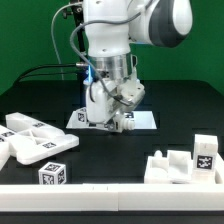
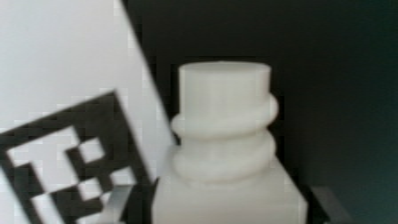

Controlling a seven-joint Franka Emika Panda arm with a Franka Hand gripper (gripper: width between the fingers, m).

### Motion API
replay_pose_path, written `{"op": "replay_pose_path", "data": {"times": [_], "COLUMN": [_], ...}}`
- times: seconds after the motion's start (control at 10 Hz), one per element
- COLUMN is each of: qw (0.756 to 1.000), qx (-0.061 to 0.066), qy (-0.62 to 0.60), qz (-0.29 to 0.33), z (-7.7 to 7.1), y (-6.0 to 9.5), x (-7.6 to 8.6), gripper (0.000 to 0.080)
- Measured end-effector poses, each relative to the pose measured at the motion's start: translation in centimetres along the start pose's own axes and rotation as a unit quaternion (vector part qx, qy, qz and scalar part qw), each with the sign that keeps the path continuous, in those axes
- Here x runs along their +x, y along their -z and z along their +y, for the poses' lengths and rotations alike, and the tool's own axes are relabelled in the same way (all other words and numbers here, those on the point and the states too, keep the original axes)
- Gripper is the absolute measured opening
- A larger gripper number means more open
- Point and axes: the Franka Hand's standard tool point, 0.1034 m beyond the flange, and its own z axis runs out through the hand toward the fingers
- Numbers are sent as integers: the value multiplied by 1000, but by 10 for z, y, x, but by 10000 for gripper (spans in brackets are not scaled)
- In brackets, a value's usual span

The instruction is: Assemble chair

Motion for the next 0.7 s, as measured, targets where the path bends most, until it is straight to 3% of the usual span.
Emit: {"op": "replay_pose_path", "data": {"times": [0.4,0.6,0.7], "qw": [1000,994,980], "qx": [2,-12,-16], "qy": [0,106,199], "qz": [1,12,13], "z": [0,0,0], "y": [0,-1,0], "x": [0,-28,-37], "gripper": [282,282,282]}}
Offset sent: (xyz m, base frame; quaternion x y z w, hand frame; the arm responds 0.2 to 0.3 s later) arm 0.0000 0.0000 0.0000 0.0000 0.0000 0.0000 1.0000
